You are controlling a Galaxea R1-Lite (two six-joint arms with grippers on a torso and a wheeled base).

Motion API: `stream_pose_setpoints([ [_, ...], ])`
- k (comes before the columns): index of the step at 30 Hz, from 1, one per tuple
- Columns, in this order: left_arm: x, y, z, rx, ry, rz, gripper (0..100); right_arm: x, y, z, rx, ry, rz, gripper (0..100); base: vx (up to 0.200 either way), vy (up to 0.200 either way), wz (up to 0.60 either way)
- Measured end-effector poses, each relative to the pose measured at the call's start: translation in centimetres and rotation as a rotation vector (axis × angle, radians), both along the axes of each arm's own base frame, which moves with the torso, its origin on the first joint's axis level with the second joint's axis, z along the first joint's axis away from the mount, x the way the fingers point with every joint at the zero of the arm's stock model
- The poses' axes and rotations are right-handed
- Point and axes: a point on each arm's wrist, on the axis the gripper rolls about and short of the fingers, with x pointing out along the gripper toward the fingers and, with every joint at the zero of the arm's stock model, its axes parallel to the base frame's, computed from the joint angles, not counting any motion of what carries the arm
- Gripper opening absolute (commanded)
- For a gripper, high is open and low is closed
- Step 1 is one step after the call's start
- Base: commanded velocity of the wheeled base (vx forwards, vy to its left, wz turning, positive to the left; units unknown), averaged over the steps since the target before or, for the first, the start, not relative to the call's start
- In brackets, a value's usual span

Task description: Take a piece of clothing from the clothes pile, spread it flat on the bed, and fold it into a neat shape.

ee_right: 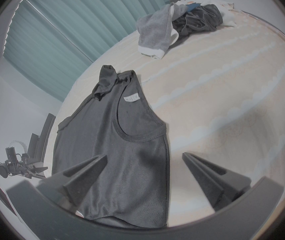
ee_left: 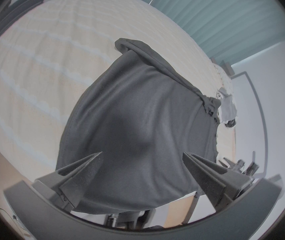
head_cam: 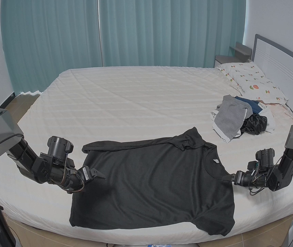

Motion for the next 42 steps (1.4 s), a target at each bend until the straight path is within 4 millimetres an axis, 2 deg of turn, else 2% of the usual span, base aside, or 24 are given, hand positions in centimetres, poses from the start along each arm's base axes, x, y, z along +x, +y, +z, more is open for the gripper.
stream_pose_setpoints([
  [9,0.6,0.6,-0.4,-0.003,0.002,0.02,100,0.3,0.4,-1.1,-0.057,0.017,-0.039,0,0.0,0.0,0.0],
  [17,0.9,0.7,-1.0,0.0,0.001,0.03,100,0.0,-1.1,-1.2,-0.057,0.028,-0.086,0,0.0,0.0,0.0],
  [18,1.0,0.7,-1.0,0.0,0.001,0.03,100,-0.1,-1.2,-1.2,-0.057,0.03,-0.088,100,0.0,0.0,0.0],
  [32,1.1,1.1,-1.6,-0.006,0.015,0.035,100,0.2,-0.1,-1.6,-0.05,0.021,-0.047,100,0.0,0.0,0.0],
  [33,1.1,1.1,-1.6,-0.006,0.015,0.034,100,0.2,0.0,-1.7,-0.05,0.021,-0.042,0,0.0,0.0,0.0],
  [42,1.1,1.1,-1.8,-0.002,0.021,0.033,100,0.4,0.8,-2.3,-0.057,-0.021,-0.029,0,0.0,0.0,0.0],
])
